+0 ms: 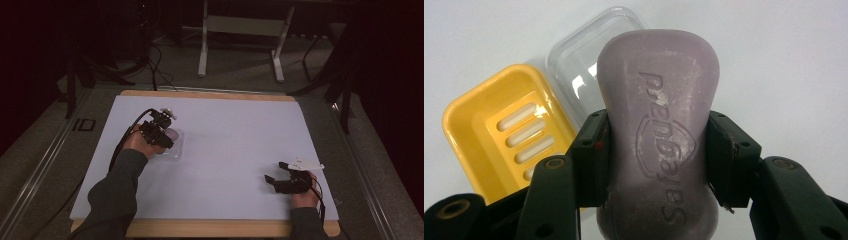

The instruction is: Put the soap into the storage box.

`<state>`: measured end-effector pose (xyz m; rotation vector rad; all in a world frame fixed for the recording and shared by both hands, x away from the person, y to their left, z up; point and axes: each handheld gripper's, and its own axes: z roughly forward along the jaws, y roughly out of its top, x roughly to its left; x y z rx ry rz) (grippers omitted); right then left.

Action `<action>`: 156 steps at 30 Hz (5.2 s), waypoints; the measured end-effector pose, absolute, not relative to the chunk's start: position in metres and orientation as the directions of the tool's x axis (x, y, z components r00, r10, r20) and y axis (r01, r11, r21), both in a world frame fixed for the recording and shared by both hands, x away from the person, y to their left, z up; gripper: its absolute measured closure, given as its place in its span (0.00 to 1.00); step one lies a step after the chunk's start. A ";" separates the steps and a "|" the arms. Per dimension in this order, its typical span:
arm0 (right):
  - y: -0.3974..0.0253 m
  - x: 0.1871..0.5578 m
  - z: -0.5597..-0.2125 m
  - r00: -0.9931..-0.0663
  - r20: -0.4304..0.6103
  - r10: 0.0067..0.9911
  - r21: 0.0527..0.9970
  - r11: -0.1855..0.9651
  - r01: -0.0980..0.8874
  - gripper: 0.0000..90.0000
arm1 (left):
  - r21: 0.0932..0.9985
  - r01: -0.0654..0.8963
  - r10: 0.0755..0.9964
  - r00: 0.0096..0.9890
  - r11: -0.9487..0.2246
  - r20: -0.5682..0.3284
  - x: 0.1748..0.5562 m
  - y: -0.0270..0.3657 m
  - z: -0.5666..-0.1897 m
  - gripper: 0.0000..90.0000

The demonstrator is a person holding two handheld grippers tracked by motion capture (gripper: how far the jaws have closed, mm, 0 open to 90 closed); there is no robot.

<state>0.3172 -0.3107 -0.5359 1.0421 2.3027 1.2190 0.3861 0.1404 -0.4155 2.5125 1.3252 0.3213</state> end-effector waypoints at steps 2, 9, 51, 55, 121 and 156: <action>-0.311 0.317 -0.536 -0.676 0.043 0.736 0.815 0.365 0.450 0.18 | 0.353 0.770 0.834 0.549 -0.532 0.061 0.387 0.141 -0.415 0.55; -0.311 0.317 -0.536 -0.673 0.043 0.738 0.816 0.363 0.450 0.18 | 0.352 0.779 0.843 0.534 -0.519 0.063 0.388 0.144 -0.415 0.55; -0.311 0.317 -0.536 -0.672 0.042 0.739 0.817 0.362 0.449 0.18 | 0.341 0.851 0.910 0.413 -0.399 0.034 0.403 0.173 -0.425 0.55; -0.311 0.317 -0.536 -0.672 0.043 0.739 0.817 0.361 0.449 0.18 | 0.339 0.857 0.915 0.401 -0.389 0.036 0.404 0.176 -0.426 0.55; -0.311 0.317 -0.536 -0.670 0.042 0.742 0.818 0.359 0.449 0.18 | 0.330 0.925 0.981 0.191 -0.190 0.029 0.417 0.211 -0.452 0.55; -0.309 0.317 -0.536 -0.668 0.036 0.743 0.812 0.368 0.453 0.18 | 0.566 0.790 0.953 0.301 -0.238 -0.019 0.371 0.214 -0.439 0.44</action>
